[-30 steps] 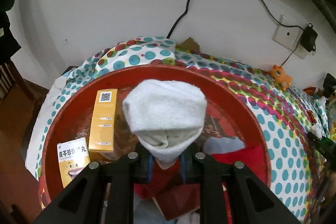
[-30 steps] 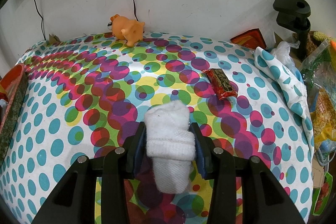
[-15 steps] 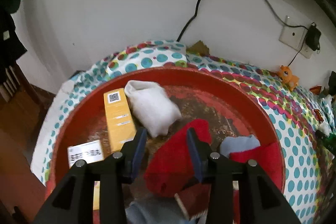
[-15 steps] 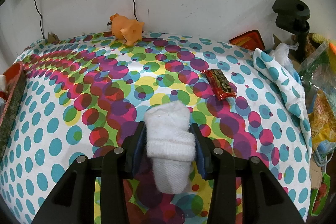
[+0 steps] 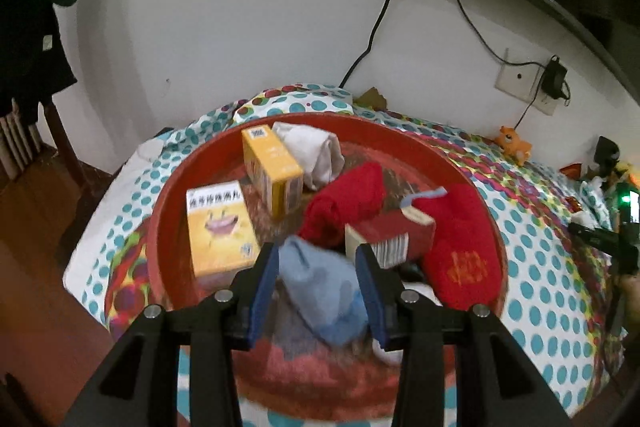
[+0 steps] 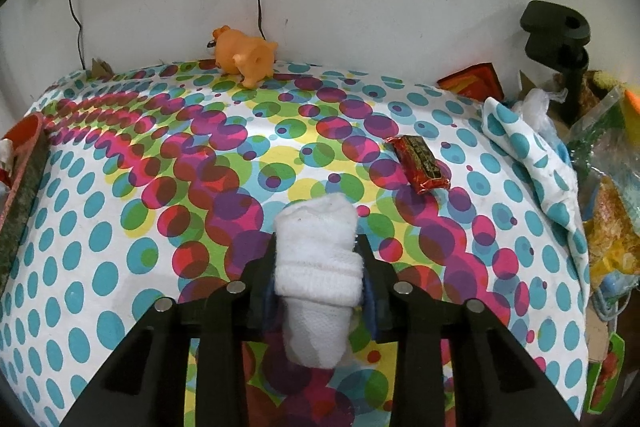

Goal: Organize objects
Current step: 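Carry the white sock into the red tray and open the left tool, then carry the white sock into the red tray and open the right tool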

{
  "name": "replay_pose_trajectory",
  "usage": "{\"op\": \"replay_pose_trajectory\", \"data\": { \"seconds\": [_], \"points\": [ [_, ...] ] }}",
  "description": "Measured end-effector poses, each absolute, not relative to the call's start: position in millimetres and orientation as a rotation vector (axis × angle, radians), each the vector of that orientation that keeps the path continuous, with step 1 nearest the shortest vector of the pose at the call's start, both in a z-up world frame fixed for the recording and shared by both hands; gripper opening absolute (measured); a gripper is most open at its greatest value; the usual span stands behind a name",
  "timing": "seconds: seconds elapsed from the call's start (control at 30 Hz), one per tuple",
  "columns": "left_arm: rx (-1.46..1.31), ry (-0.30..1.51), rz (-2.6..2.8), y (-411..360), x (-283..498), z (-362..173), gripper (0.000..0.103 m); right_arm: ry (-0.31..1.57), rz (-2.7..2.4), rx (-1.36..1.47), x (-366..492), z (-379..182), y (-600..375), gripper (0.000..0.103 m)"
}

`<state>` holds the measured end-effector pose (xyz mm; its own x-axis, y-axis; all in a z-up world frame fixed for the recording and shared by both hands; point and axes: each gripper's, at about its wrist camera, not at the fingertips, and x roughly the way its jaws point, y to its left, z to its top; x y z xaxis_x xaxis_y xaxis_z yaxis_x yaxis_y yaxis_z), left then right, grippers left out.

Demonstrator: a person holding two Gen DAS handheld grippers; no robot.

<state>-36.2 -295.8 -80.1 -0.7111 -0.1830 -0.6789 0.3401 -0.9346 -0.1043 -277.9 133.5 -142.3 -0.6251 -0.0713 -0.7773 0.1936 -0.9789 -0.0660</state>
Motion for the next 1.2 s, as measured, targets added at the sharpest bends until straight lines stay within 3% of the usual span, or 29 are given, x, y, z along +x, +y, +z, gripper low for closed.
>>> {"op": "replay_pose_trajectory", "data": {
  "seconds": [0.2,0.4,0.8,1.2],
  "points": [
    [0.990,0.207,-2.647,-286,-18,-85,0.041,0.166,-2.713,1.300,-270,-138,127,0.027],
    [1.002,0.231,-2.666,-288,-15,-88,0.041,0.189,-2.653,1.269,-248,-126,92,0.027],
    [0.975,0.293,-2.616,-306,-10,-86,0.041,0.135,-2.418,1.070,-203,-62,-42,0.027],
    [0.921,0.290,-2.603,-311,-5,-81,0.041,0.241,-2.219,1.043,-176,-62,-177,0.028]
  ]
}}
